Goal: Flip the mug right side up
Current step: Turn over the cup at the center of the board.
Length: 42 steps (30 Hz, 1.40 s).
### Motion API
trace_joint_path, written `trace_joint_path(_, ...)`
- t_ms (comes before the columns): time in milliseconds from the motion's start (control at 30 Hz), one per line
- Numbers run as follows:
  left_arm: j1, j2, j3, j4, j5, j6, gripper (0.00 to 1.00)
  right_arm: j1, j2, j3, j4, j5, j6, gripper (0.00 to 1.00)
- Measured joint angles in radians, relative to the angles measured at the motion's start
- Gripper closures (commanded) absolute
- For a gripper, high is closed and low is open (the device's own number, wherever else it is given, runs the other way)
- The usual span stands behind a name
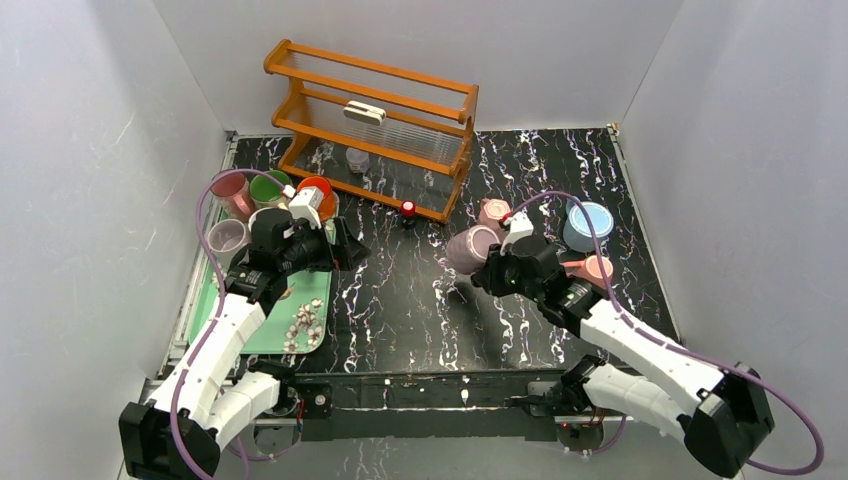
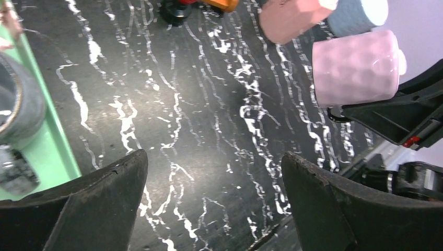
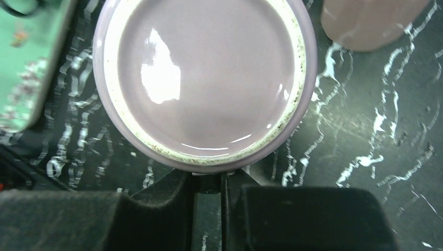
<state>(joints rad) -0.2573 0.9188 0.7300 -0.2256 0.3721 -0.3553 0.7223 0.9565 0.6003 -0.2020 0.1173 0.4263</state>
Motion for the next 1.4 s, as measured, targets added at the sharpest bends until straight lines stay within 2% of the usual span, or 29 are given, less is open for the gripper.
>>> trace_joint_path(200,0.0,-0.008,0.006,0.042,0.114,-0.091,0.09,0.0,-0.117,-0.008,0.095,-0.08,0.056,0.99)
trace_joint_path(367,0.0,-0.024,0.006,0.124,0.228,-0.185,0.15,0.0,-0.164,-0.008,0.196,-0.154,0.117,0.99)
trace_joint_path(567,0.0,-0.063,0.003,0.278,0.347,-0.297,0.21,0.0,-0.177,-0.008,0.329,-0.249,0.189,0.99)
trace_joint_path(767,-0.006,-0.091,-0.065,0.53,0.435,-0.468,0.25,0.0,-0.177,-0.007,0.461,-0.329,0.258,0.99)
trace_joint_path(1067,-0.046,-0.092,-0.101,0.681,0.454,-0.585,0.26,0.0,-0.137,-0.002,0.632,-0.42,0.357,0.99)
trace_joint_path(1400,-0.207,-0.053,-0.101,0.753,0.393,-0.606,0.32,0.007,-0.061,0.043,0.745,-0.444,0.415,0.99)
